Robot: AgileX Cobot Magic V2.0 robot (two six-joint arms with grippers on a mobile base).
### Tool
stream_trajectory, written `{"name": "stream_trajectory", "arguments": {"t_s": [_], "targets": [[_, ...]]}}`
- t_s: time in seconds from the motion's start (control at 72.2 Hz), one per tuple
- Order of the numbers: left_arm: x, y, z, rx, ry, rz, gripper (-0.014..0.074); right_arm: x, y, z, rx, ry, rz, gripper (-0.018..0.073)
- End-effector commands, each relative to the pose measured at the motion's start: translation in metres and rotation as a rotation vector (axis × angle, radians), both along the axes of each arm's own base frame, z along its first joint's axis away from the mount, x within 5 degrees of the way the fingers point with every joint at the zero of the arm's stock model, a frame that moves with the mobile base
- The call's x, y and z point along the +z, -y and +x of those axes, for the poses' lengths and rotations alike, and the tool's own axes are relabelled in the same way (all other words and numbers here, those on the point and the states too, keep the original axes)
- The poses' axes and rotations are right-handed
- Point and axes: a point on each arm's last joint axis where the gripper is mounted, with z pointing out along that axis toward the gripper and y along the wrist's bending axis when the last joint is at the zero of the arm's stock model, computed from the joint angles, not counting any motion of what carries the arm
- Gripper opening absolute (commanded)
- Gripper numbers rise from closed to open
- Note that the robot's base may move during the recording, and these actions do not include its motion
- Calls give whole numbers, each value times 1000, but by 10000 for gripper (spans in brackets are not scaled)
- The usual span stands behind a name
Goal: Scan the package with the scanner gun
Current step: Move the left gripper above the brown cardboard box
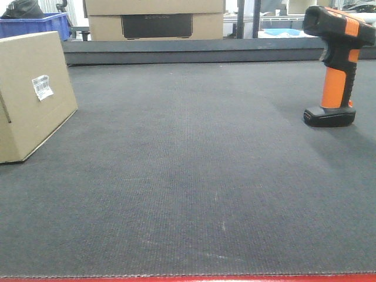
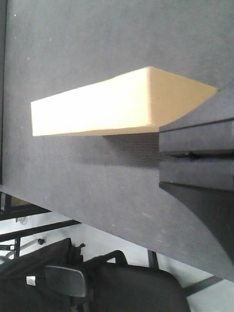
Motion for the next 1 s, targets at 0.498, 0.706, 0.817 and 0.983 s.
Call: {"name": "stream_trajectory", "arguments": {"t_s": [0.498,0.706,0.817,0.983], "targets": [[50,0,120,43,-378,-109,-111,2,0,0,-2,25,-5,-167],[41,4,162,36,-515,-171,-111,2,0,0,-2,25,-5,-167],[33,7,178,21,-541,-210,-111,2,0,0,-2,25,-5,-167],[20,25,187,-24,-582,-189,-111,2,0,0,-2,25,-5,-167]]}}
